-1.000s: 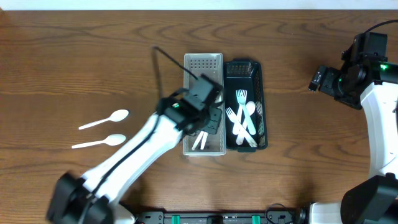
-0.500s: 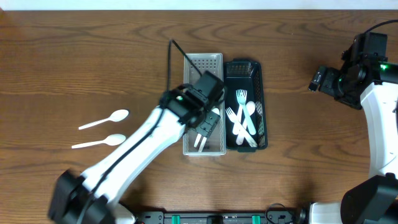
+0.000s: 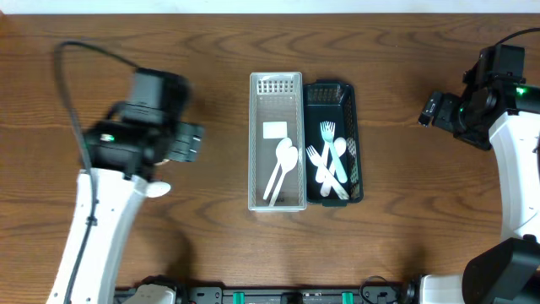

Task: Pack container
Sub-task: 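Move the left gripper to the next white spoon and grasp it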

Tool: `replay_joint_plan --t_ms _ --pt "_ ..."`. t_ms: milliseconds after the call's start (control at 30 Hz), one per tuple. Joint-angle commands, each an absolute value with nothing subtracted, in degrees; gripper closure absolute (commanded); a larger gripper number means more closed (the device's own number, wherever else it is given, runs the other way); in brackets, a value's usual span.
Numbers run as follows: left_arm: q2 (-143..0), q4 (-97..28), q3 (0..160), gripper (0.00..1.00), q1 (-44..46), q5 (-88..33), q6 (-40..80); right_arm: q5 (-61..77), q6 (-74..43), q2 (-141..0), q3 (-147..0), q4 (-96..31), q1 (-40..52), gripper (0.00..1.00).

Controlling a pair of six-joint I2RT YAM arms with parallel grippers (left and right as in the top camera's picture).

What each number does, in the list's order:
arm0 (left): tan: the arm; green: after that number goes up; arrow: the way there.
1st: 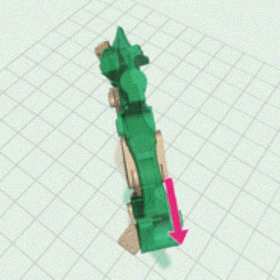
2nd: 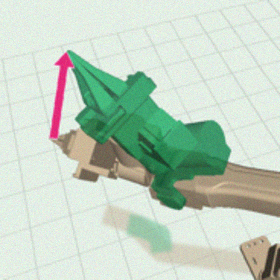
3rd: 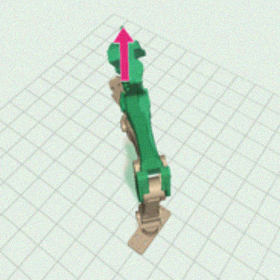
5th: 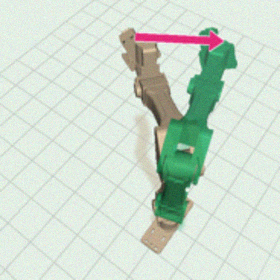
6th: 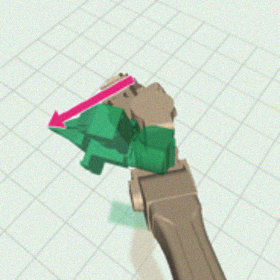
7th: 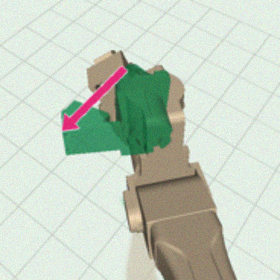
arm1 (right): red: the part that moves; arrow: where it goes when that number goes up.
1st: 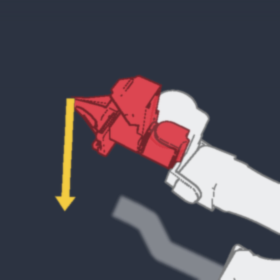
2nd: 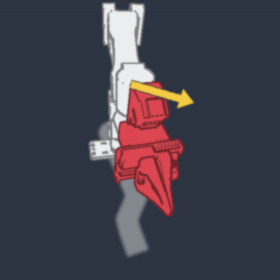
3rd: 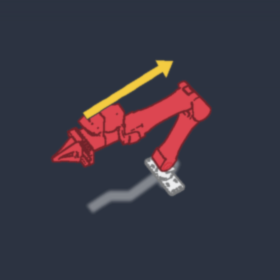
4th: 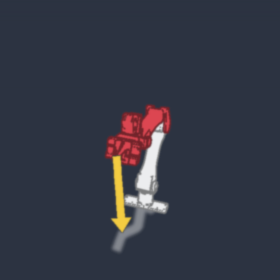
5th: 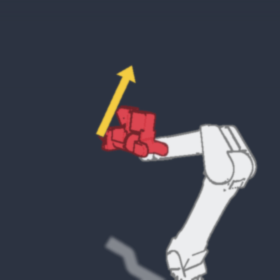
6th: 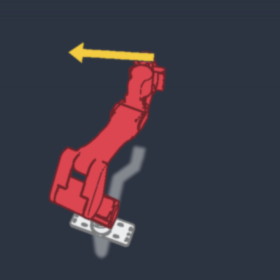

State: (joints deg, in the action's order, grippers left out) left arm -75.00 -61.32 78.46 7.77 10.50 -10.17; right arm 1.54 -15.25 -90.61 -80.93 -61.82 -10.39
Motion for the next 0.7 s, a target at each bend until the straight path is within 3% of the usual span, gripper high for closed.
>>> replay_joint_plan --t_ms 0,300,667 --pt "-76.5 -61.6 78.0 0.09 0.9 9.0 -16.8 1.6 -14.7 -91.0 -80.9 -62.4 -10.5 0.02" --pt "-85.8 -60.6 77.2 0.01 -6.0 9.0 -44.2 1.6 -14.7 -91.0 -80.9 -63.0 -10.5 0.02" --pt "-100.8 -59.7 77.2 0.02 -10.7 4.3 -56.6 1.5 -13.6 -91.0 -80.9 -63.4 -10.5 0.02"
